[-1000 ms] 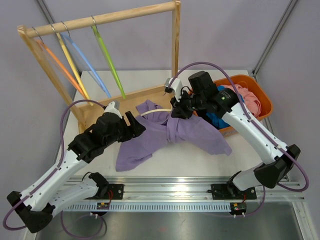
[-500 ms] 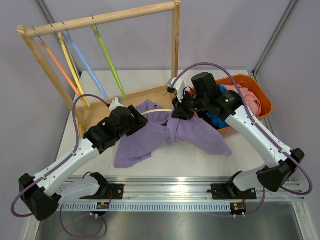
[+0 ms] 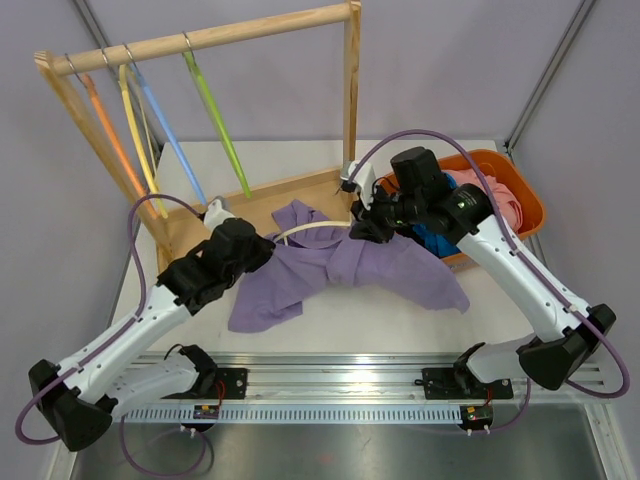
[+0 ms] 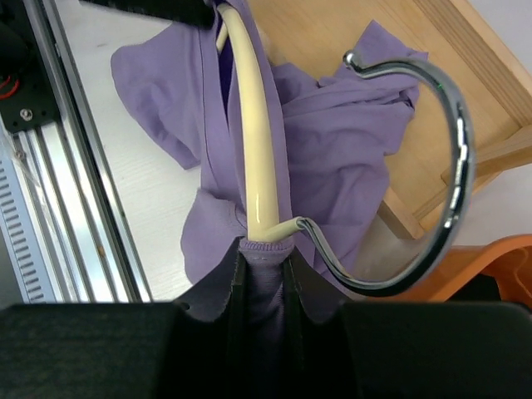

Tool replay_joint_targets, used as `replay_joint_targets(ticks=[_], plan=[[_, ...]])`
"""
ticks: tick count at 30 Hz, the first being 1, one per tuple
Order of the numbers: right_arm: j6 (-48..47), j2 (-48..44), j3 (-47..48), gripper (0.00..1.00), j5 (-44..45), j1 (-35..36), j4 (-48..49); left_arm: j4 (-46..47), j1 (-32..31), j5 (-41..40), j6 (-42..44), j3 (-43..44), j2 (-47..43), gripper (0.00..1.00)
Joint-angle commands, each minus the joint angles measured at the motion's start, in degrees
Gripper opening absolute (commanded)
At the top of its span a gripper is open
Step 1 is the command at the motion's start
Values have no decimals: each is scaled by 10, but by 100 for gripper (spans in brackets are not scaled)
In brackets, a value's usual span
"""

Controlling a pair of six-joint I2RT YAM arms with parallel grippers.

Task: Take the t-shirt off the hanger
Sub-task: Remove the tshirt from the hanger

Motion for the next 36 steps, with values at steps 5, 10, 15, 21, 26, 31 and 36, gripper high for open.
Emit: replay_joint_targets(ticks=[5,10,15,21,26,31,36], plan=[[-165,-66,-10,0,-96,-63,-106,-96,42,-97,-27,-33,-96,0],[-164,-119,-35,0,-159,-104,-81,-120,65,-81,-15,-51,-109,0],[-100,-153,-42,0,-237,-114,4,-102,66,-37,-6,-74,-102,0],[-14,-132,-60,0,-217,-115,80,-49,66,15,37,-93,-120,3],[26,-107,-67,0,-176,-114,121,-13,66,68,70,-110,-157,9],[12,-92,-69,0,-213,-113,121,-5,66,96,107,-113,-186,67],[-60,-49,-46,0,-207,-113,41,20,66,175,231,-93,-237,95]])
